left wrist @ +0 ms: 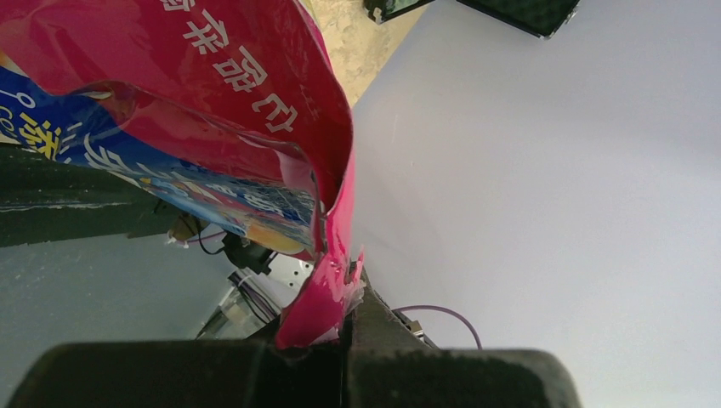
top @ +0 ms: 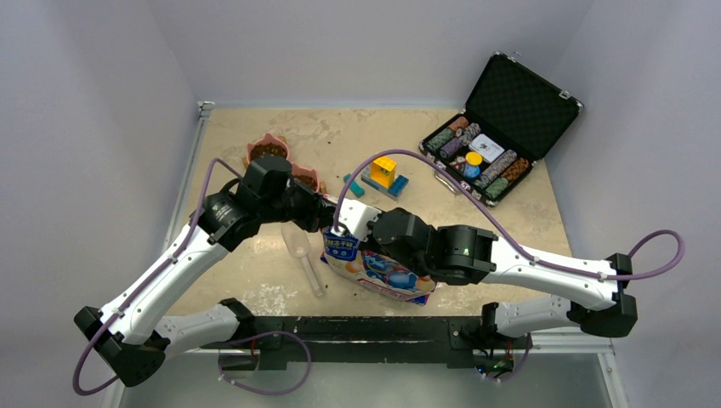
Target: Serve the pet food
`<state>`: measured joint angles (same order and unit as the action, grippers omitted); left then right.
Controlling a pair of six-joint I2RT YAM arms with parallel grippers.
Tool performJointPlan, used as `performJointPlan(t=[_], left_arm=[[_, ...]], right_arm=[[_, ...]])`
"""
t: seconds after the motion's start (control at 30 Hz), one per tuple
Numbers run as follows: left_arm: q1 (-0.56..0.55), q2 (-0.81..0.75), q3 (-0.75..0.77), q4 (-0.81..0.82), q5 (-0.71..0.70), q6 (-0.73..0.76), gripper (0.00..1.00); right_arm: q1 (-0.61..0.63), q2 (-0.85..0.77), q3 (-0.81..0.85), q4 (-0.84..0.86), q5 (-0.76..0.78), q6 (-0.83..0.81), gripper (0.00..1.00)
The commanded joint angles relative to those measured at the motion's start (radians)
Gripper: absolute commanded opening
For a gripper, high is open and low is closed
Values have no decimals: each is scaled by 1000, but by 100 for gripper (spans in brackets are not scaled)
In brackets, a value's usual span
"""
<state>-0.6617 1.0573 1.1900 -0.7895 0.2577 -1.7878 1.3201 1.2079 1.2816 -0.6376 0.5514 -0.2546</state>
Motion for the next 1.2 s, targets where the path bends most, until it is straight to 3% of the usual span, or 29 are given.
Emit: performJointPlan(t=[0.0, 0.07, 0.1, 0.13, 0.47, 0.53, 0.6, 0.67, 0.8, 1.17], left_arm=[[30, -34, -15, 26, -78, -18, 0], [32, -38, -14, 26, -82, -21, 0], [31, -39, -12, 20, -82, -21, 0], [32, -39, -8, 14, -83, -21, 0], [40, -41, 18, -25, -83, -9, 0], [39, -37, 9, -23, -61, -22, 0], [38, -35, -16, 6, -29, -37, 9], [38, -34, -32, 19, -13, -44, 25], [38, -35, -7, -19, -28, -27, 39], [22, 9, 30, 6, 46, -32, 56]], right_arm=[[-5, -66, -2, -15, 14, 19, 14], [-6, -66, -15, -42, 24, 26, 12], [-7, -64, -14, -49, 19, 26, 1], [-6, -63, -10, -51, 16, 28, 0], [-19, -99, 6, -93, -89, 111, 0], [-19, -103, 1, -112, -80, 115, 25], [-19, -114, -7, -116, -93, 109, 39], [-19, -122, -4, -116, -114, 110, 41], [-19, -132, 7, -113, -144, 107, 42], [-25, -147, 57, -125, -222, 126, 51]])
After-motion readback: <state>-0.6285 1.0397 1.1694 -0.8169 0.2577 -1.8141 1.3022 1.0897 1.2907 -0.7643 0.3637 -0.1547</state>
